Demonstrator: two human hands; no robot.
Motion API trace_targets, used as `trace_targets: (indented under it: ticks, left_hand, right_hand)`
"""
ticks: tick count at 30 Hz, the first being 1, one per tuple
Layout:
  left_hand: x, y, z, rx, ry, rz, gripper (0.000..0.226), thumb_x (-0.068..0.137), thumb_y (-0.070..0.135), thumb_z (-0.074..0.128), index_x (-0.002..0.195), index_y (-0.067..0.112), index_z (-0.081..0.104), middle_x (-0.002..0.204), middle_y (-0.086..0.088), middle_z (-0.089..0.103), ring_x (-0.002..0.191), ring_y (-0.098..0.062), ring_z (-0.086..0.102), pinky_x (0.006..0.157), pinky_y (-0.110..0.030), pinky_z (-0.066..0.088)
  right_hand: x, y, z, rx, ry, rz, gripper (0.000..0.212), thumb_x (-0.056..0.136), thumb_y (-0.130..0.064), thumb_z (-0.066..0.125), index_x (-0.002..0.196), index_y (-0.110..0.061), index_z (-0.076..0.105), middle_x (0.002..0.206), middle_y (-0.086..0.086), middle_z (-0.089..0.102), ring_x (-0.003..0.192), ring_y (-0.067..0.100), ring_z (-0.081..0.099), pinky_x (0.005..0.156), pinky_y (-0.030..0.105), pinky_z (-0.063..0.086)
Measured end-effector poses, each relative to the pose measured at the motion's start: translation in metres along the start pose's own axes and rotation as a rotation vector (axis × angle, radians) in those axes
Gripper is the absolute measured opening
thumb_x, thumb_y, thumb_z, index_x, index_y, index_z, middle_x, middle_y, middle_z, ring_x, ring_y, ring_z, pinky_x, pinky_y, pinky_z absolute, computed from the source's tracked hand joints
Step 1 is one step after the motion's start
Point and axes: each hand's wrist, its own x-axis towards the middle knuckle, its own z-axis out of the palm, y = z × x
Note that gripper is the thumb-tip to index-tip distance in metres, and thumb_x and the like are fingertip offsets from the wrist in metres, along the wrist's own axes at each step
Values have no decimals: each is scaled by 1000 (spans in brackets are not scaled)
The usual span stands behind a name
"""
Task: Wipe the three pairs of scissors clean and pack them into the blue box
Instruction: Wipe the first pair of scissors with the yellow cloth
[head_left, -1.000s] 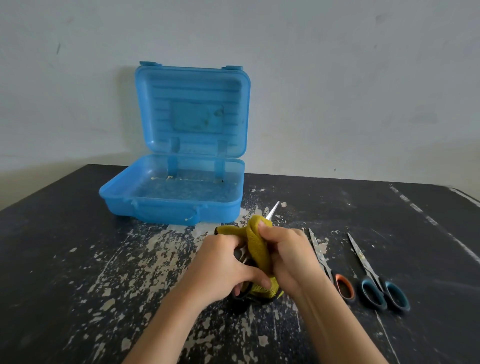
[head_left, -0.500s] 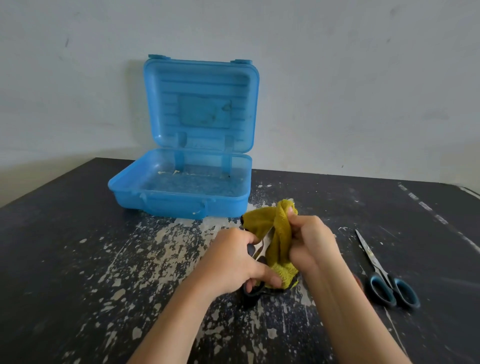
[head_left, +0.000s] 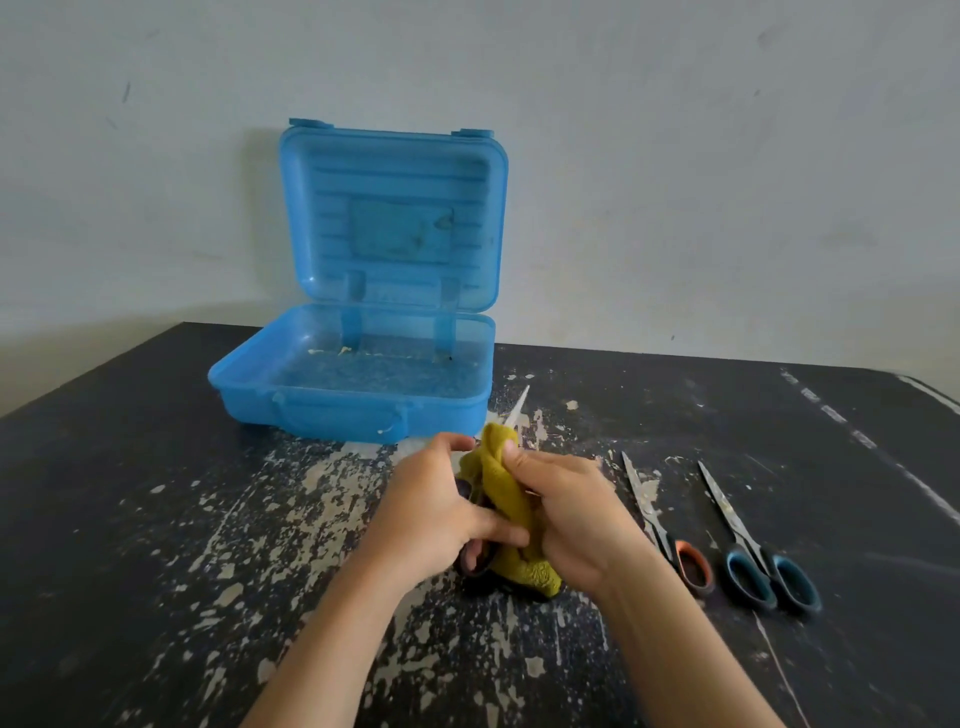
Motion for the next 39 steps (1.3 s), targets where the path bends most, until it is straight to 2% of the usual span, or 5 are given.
trace_targets:
  ticks: [13, 19, 24, 30, 39]
  left_hand:
    - [-5, 6, 13, 81, -174, 44, 104, 55, 20, 90, 139, 31, 30, 98, 6, 65, 42, -10, 57, 46, -22, 47]
    - [-7, 10, 16, 65, -211, 4, 116, 56, 13, 89, 145, 37, 18, 89, 6, 59, 40, -9, 55, 49, -22, 52]
    - [1, 1, 8, -97, -8, -5, 111, 56, 11, 89, 144, 28, 25, 49, -2, 63, 39, -12, 56, 48, -18, 45]
    - [0, 2, 8, 30, 31, -2, 111, 58, 19, 89, 146, 25, 23, 84, 16, 54, 42, 10, 53, 52, -5, 43]
    - [0, 2, 19, 89, -132, 59, 97, 55, 21, 91, 131, 36, 32, 92, 13, 57, 41, 3, 54, 45, -12, 45]
  right_hand:
    - [26, -13, -18, 200, 434, 26, 19, 89, -7, 51, 89, 10, 60, 80, 21, 64, 69, 32, 62, 61, 41, 51]
    - [38, -26, -61, 416, 489, -98, 31, 92, -17, 50, 110, 7, 57, 104, 24, 62, 96, 33, 61, 90, 48, 46]
    - [23, -19, -45, 335, 286, -65, 33, 93, -18, 47, 110, 8, 58, 115, 22, 61, 90, 28, 62, 72, 39, 52]
    - [6, -3, -1, -125, 20, 53, 39, 86, -22, 57, 101, 14, 58, 89, 37, 61, 55, 34, 60, 48, 38, 50]
    - [25, -18, -20, 170, 405, -16, 25, 91, -10, 49, 75, 7, 59, 59, 18, 66, 57, 27, 63, 64, 40, 51]
